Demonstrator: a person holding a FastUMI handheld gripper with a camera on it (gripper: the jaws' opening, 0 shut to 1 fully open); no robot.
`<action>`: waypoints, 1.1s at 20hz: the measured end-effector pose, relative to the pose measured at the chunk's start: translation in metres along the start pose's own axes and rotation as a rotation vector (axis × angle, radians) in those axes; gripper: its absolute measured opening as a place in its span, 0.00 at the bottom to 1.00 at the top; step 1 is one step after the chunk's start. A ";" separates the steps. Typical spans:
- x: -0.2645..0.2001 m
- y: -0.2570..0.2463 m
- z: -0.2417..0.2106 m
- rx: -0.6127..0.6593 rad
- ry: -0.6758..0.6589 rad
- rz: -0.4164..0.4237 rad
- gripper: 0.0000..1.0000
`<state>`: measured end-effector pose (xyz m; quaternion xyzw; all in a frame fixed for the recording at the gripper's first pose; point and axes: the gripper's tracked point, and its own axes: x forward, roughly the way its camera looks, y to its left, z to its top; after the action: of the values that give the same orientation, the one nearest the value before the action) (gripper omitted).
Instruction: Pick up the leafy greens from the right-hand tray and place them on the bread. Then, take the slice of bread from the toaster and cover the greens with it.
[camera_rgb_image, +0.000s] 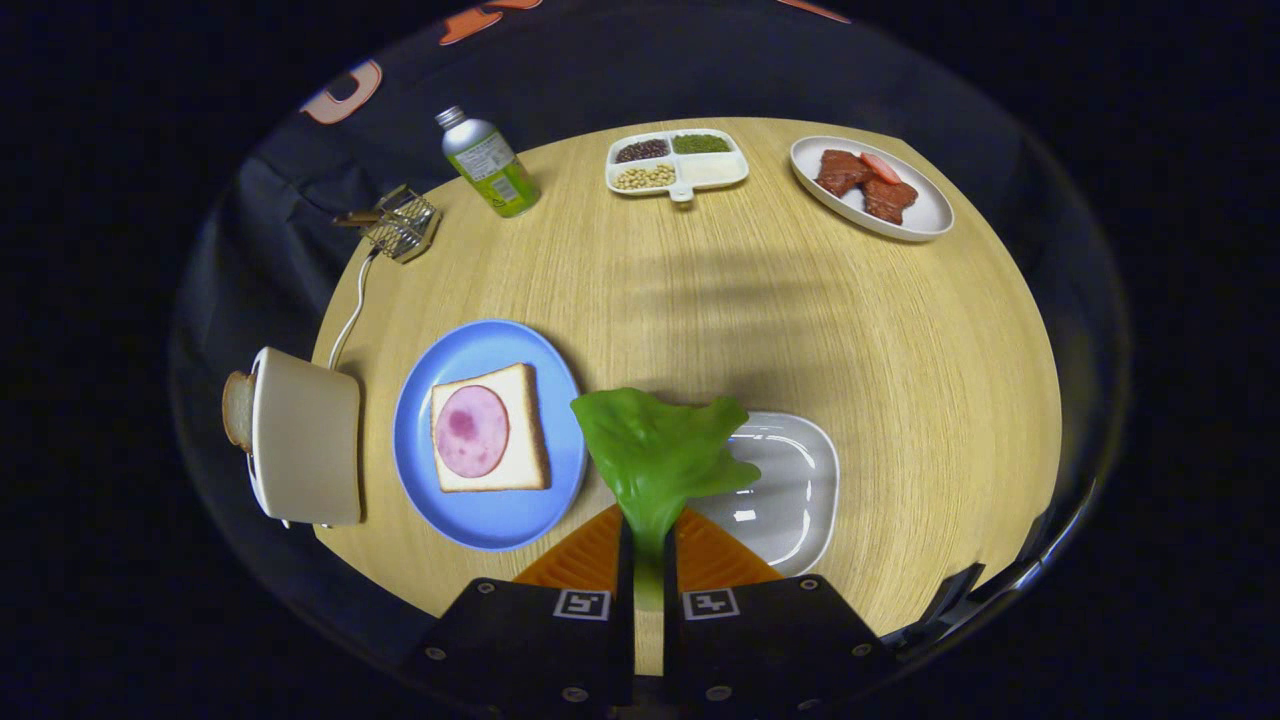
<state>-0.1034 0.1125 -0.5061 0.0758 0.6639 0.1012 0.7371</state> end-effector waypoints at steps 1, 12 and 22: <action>-0.002 0.007 0.002 -0.011 0.000 0.003 0.12; 0.016 0.099 0.030 -0.086 0.004 0.082 0.12; 0.043 0.132 0.034 -0.147 0.025 0.068 0.22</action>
<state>-0.0717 0.2517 -0.5111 0.0425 0.6610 0.1755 0.7284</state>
